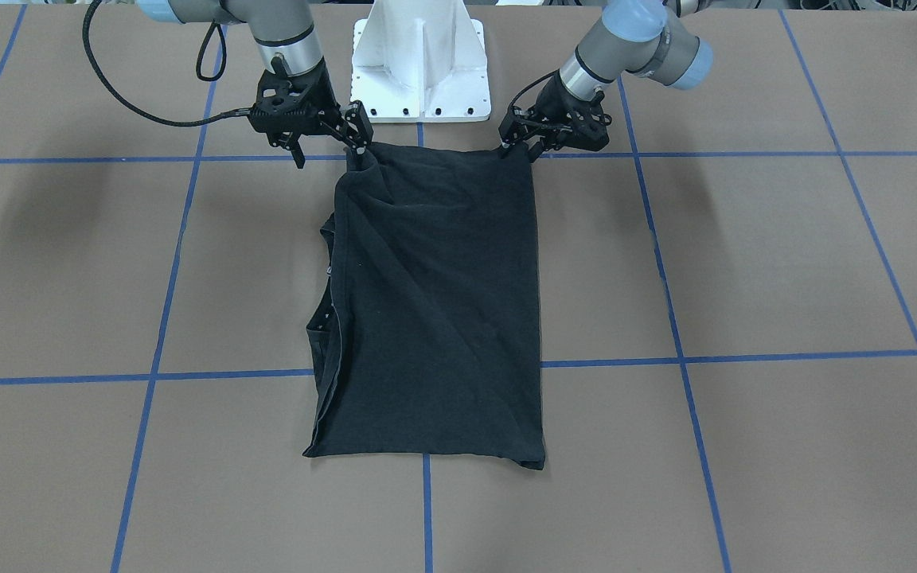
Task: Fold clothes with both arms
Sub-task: 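Grasp the near shirt corners with both grippers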
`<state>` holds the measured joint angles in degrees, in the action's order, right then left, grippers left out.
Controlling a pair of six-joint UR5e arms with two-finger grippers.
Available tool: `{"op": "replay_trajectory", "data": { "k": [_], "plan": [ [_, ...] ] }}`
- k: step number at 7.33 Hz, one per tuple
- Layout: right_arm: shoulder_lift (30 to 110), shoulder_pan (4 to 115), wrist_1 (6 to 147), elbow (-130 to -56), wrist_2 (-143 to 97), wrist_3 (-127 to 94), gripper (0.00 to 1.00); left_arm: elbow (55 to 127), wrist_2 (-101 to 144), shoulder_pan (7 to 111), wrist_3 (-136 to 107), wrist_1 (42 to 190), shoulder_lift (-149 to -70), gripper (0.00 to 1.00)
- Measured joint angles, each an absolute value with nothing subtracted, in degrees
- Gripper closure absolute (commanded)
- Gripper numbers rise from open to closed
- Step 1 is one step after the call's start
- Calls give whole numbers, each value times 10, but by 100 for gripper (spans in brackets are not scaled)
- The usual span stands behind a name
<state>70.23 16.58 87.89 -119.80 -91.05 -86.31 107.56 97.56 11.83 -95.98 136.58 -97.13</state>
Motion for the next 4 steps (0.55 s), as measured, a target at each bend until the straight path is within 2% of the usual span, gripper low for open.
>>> {"op": "replay_trajectory", "data": {
  "k": [2,4],
  "plan": [
    [702,164,879,-1198,-911,-863,0,1075,976,117,-959,1366,-971,51],
    [702,162,879,-1198,-911,-863,0,1075,977,116,-957,1366,-969,46]
  ]
}}
